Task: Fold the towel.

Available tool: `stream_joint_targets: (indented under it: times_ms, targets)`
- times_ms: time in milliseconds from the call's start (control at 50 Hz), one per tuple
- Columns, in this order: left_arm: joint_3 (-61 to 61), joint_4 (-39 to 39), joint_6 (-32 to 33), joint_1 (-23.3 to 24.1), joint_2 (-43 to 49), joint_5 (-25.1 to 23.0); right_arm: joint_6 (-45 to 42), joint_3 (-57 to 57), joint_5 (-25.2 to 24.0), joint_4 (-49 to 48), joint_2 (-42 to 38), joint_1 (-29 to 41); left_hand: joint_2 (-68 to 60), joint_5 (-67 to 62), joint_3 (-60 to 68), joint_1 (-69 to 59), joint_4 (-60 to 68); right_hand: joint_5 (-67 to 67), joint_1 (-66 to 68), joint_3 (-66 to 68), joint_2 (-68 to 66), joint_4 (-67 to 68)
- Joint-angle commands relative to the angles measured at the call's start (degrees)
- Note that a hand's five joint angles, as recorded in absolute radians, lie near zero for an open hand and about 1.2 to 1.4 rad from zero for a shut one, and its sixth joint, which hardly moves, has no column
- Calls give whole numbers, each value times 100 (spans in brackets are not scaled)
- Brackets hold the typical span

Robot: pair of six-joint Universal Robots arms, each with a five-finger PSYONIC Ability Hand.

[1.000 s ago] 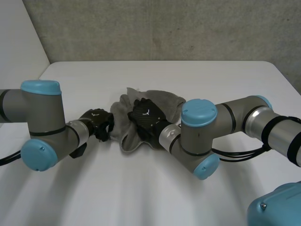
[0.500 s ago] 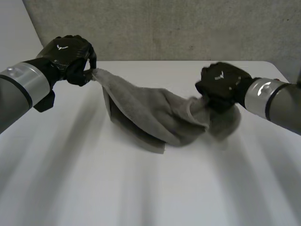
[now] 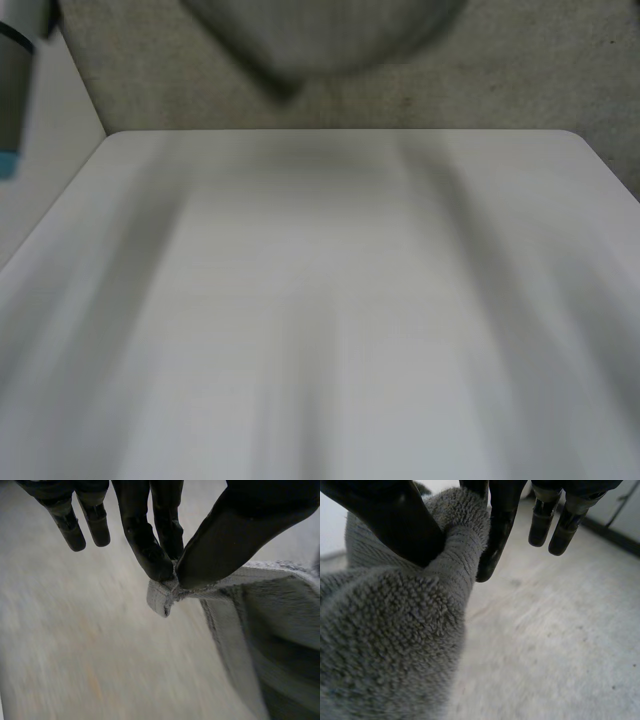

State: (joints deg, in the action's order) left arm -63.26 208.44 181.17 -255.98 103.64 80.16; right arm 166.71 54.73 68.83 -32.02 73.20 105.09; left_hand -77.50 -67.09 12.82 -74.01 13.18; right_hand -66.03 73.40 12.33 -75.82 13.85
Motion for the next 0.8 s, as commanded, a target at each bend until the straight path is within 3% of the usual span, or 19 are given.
stream_joint_targets:
  times_ms: [20,40,180,200,260,300,320,360,380,400,420,440,460,480,500,620,760,800]
  targets:
    - [-905,320,-846,-426,-1002,-701,1189,1135,-1228,-42,616,-428,-250,-291,-282,-599,-318,-397,660,-233,-418,-385]
    - [-907,320,-847,-427,-1004,-703,1189,1363,-1588,168,651,-463,-250,-291,-282,-599,-318,-397,660,-233,-418,-385]
    - [-2083,259,-908,-559,-1030,-1440,935,1856,-2609,1458,337,-831,-250,-291,-282,-599,-318,-397,660,-233,-418,-385]
    - [-2085,258,-908,-559,-1030,-1441,751,1910,-2750,1879,144,-937,-250,-291,-282,-599,-318,713,-450,-233,692,-385]
    - [-2692,285,-856,-629,-924,-1600,477,1980,-2849,2314,-60,-990,-250,-291,-282,-599,-318,1330,-1067,-233,1308,-385]
    - [-3251,285,-847,-708,-557,-1748,-406,2129,-2910,3145,-515,-1052,-250,-291,-282,-599,-318,2414,-2151,-233,2393,-385]
    - [-3254,285,-847,-708,-555,-1749,-411,2130,-2910,3149,-517,-1052,-250,-291,-282,-599,-318,2423,-2160,-233,2402,-385]
    - [-3474,276,-838,-752,-327,-1819,-1705,2191,-2832,4111,-1042,-1148,-250,-291,-282,-599,-318,6603,-7312,-233,7554,-385]
    - [-3639,233,-786,-813,-153,-1906,-1711,2191,-2831,4116,-1045,-1149,1130,1089,-282,781,-318,6603,-7340,-233,7581,-385]
    - [-3763,136,-646,-857,23,-2003,-2390,2148,-2796,4629,-1236,-1218,5240,5200,-282,4891,-318,6603,-7340,-233,7582,-385]
    - [-3764,135,-645,-858,25,-2004,-2397,2147,-2796,4634,-1238,-1219,5281,5241,-282,4932,-318,6603,-7340,-233,7582,-385]
    - [-3764,135,-645,-858,25,-2004,-3050,2121,-2717,5148,-1334,-1341,5282,5241,-282,4933,-318,6603,-7340,-233,7582,-385]
    - [-3825,-47,-358,-910,173,-2091,-3552,2104,-2664,5623,-1370,-1464,6697,6657,-282,6348,-318,6603,-7340,-233,7582,-385]
    - [-3825,-380,159,-1041,296,-2170,-3557,2103,-2664,5628,-1370,-1465,6745,6704,-282,6396,-318,6603,-7340,-233,7582,-385]
    - [-3825,-383,164,-1042,297,-2171,-3775,2025,-2568,5984,-1387,-1517,6745,6705,-282,6396,-318,6603,-7340,-233,7582,-385]
    - [-3615,-1541,1805,-1244,315,-2188,-3365,1901,-2523,6208,-1178,-1518,6762,6709,-282,6413,-318,6603,-7340,-233,7582,-385]
    - [-3421,-1728,1869,-1104,183,-2144,-2441,2033,-2453,6155,-737,-1518,6745,6705,-282,6396,-318,6603,-7340,-233,7582,-385]
    - [-3403,-1728,1834,-1051,113,-2127,-1655,2129,-2427,5972,-632,-1509,6745,6705,-282,6396,-318,6603,-7340,-233,7582,-385]
